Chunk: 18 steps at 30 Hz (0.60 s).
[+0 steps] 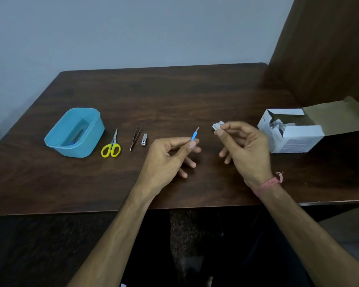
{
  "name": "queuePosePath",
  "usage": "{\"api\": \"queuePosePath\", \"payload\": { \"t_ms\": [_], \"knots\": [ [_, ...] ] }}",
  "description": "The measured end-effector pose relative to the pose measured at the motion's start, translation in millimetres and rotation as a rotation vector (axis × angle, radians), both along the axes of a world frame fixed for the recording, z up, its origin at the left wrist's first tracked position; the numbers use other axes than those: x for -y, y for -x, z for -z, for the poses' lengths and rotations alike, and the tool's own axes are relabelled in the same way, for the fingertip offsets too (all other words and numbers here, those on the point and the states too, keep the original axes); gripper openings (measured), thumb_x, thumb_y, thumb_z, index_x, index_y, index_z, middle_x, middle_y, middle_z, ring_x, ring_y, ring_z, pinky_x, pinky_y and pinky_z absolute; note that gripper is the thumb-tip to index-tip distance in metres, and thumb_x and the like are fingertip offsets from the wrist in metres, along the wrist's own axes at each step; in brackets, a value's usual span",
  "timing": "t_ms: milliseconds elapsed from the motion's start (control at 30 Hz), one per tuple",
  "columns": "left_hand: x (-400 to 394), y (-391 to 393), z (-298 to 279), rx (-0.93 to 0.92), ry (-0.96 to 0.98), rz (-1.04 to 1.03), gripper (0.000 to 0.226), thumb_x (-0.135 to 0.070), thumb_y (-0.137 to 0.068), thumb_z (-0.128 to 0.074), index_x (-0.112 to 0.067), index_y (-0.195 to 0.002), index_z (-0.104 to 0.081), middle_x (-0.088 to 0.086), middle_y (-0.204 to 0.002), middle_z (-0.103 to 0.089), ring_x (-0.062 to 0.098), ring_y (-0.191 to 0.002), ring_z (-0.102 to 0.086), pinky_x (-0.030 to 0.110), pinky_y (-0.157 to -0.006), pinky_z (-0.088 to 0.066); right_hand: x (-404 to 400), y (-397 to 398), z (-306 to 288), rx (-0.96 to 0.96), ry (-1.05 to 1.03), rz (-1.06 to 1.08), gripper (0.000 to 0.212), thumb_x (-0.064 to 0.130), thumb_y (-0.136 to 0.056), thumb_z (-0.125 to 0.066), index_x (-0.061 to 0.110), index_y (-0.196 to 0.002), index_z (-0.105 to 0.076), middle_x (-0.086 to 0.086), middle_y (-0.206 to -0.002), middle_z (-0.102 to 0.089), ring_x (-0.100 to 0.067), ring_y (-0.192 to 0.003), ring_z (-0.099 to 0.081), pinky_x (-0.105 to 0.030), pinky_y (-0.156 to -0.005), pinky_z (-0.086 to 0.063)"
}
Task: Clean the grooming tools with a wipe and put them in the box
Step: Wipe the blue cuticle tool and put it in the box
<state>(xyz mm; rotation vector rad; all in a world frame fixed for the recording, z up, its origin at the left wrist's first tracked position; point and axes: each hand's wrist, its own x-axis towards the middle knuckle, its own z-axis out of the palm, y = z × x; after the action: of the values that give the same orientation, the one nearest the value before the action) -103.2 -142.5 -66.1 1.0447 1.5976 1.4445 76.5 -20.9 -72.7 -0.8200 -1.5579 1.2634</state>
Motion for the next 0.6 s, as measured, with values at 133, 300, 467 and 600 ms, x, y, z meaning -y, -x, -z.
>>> {"api": "queuePosePath", "payload": {
  "t_ms": [133,300,467,600],
  "knots": [
    [-1,-1,3,-0.073,0.009,0.014,0.019,-0.027,-0.109,-0.074,-0.022,-0.124,-0.083,-0.002,-0.104,-0.086,0.018,-0.068,-0.076,0.026,-0.045,-0.053,7,-2,-1,0.114,-0.144,0.032,0.006,0.021,-0.101,-0.083,0.021,-0.107,-0.081,0.003,-0.103,-0.083,-0.024,-0.056,-0.072,-0.032,-0.046,-0.053],
    [-1,0,5,-0.106,0.001,0.001,0.018,-0.024,-0.106,-0.077,-0.021,-0.123,-0.083,-0.003,-0.101,-0.086,0.016,-0.064,-0.073,0.026,-0.042,-0.050,14,-1,2,0.178,-0.280,0.091,0.015,0.019,-0.099,-0.084,0.026,-0.112,-0.086,0.014,-0.096,-0.084,-0.018,-0.050,-0.070,-0.030,-0.053,-0.055],
    [0,1,6,-0.132,-0.004,0.028,0.015,-0.022,-0.109,-0.074,-0.023,-0.119,-0.085,-0.003,-0.100,-0.086,0.014,-0.062,-0.070,0.025,-0.041,-0.048,16,2,6,0.240,-0.492,0.127,0.022,0.014,-0.098,-0.086,0.025,-0.116,-0.087,0.027,-0.092,-0.076,-0.013,-0.052,-0.056,-0.021,-0.052,-0.044],
    [0,2,7,-0.156,-0.015,0.049,0.018,-0.023,-0.111,-0.071,-0.026,-0.120,-0.085,-0.003,-0.100,-0.085,0.014,-0.059,-0.066,0.024,-0.040,-0.044,17,4,11,0.275,-0.605,0.064,0.024,0.002,-0.096,-0.085,0.019,-0.113,-0.088,0.016,-0.105,-0.080,-0.008,-0.059,-0.053,-0.009,-0.062,-0.039]
  ]
}}
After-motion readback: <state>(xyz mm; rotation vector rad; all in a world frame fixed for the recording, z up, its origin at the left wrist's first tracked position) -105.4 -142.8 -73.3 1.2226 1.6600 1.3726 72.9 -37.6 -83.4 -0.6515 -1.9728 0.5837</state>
